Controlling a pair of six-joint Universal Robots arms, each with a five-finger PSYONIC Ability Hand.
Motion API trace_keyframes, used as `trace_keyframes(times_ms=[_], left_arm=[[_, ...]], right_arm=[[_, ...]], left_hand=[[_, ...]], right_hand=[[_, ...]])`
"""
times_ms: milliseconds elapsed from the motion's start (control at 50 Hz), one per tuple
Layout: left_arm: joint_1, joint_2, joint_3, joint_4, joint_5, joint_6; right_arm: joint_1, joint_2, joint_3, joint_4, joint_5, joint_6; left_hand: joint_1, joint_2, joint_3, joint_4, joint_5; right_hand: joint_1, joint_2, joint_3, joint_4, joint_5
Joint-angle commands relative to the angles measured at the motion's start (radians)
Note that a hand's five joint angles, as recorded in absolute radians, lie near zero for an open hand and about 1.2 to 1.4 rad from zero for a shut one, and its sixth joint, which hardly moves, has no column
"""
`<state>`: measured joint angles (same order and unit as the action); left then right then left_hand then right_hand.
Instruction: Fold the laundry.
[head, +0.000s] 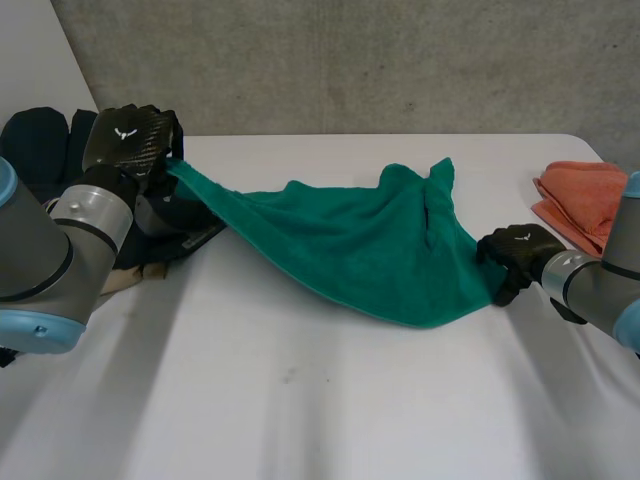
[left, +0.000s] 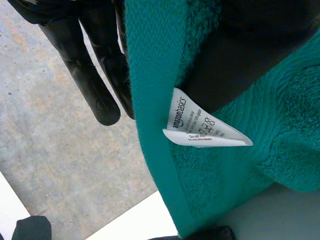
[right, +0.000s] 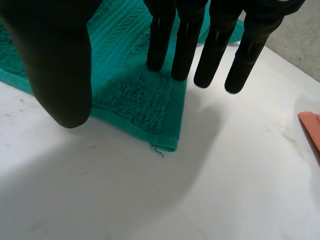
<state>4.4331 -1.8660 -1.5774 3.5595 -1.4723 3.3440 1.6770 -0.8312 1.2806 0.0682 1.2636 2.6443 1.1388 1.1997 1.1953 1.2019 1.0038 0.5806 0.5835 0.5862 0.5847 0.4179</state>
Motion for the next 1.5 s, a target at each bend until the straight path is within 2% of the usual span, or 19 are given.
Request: trace_keyframes(times_ms=[20, 540, 700, 780, 860, 880, 940, 1020, 1040, 1100, 1260, 1320, 1400, 1500], left_arm=[[-0.003, -0.001, 0.002, 0.001, 0.001, -0.017], [0.018, -0.005, 0.007, -0.001, 0.001, -0.02], [0.026, -0.007, 0.003, -0.002, 0.001, -0.021], [0.025, -0.008, 0.005, -0.007, -0.002, -0.021], [0.025, -0.007, 0.019, -0.022, 0.001, -0.02], [0.023, -0.007, 0.026, -0.027, 0.001, -0.02], [0.022, -0.008, 0.063, -0.062, 0.001, -0.021], [0.019, -0.008, 0.112, -0.122, -0.002, -0.024], [0.019, -0.008, 0.12, -0.132, -0.002, -0.027], [0.012, -0.008, 0.146, -0.154, -0.002, -0.057], [0.006, 0.002, 0.203, -0.186, -0.002, -0.103], [-0.003, 0.007, 0.229, -0.215, -0.002, -0.106], [-0.018, 0.019, 0.252, -0.237, -0.003, -0.123], [-0.012, 0.061, 0.255, -0.237, -0.003, -0.149]], right_arm=[[0.0, 0.026, -0.04, -0.001, 0.003, 0.006], [0.024, 0.153, -0.207, -0.067, 0.016, 0.011], [0.043, 0.196, -0.254, -0.09, 0.033, 0.016], [0.052, 0.147, -0.253, -0.087, 0.062, 0.026], [0.055, 0.022, -0.199, -0.085, 0.072, 0.029], [0.055, -0.023, -0.164, -0.076, 0.075, 0.031], [0.064, -0.087, -0.086, -0.071, 0.082, 0.039], [0.104, -0.189, 0.069, -0.073, 0.132, 0.144], [0.137, -0.219, 0.126, -0.076, 0.149, 0.233], [0.22, -0.247, 0.193, -0.083, 0.157, 0.377], [0.466, -0.237, 0.192, -0.209, 0.163, 0.637], [0.526, -0.198, 0.155, -0.266, 0.171, 0.671], [0.578, -0.073, 0.065, -0.327, 0.201, 0.674], [0.566, 0.021, -0.026, -0.315, 0.357, 0.607]], left_hand=[[0.257, 0.197, 0.201, 0.194, 0.218], [0.257, 0.197, 0.201, 0.194, 0.218], [0.257, 0.197, 0.201, 0.194, 0.218], [0.257, 0.197, 0.201, 0.194, 0.218], [0.257, 0.197, 0.201, 0.194, 0.218], [0.257, 0.197, 0.201, 0.194, 0.218], [0.257, 0.197, 0.201, 0.194, 0.218], [0.257, 0.197, 0.201, 0.194, 0.218], [0.257, 0.197, 0.201, 0.194, 0.218], [0.257, 0.197, 0.201, 0.194, 0.218], [0.257, 0.197, 0.201, 0.194, 0.218], [0.257, 0.197, 0.201, 0.194, 0.218], [0.257, 0.197, 0.201, 0.194, 0.218], [0.257, 0.197, 0.201, 0.194, 0.218]], right_hand=[[0.156, 0.153, 0.15, 0.152, 0.144], [0.241, 0.238, 0.236, 0.237, 0.229], [0.371, 0.368, 0.365, 0.366, 0.359], [0.224, 0.221, 0.218, 0.22, 0.212], [0.039, 0.036, 0.034, 0.035, 0.028], [-0.086, -0.089, -0.092, -0.09, -0.098], [-0.196, -0.199, -0.201, -0.2, -0.208], [-0.278, -0.281, -0.284, -0.282, -0.29], [-0.348, -0.351, -0.354, -0.352, -0.36], [-0.406, -0.409, -0.412, -0.41, -0.418], [-0.406, -0.409, -0.412, -0.41, -0.418], [-0.406, -0.409, -0.412, -0.41, -0.418], [-0.406, -0.409, -0.412, -0.41, -0.418], [-0.39, -0.393, -0.396, -0.394, -0.402]])
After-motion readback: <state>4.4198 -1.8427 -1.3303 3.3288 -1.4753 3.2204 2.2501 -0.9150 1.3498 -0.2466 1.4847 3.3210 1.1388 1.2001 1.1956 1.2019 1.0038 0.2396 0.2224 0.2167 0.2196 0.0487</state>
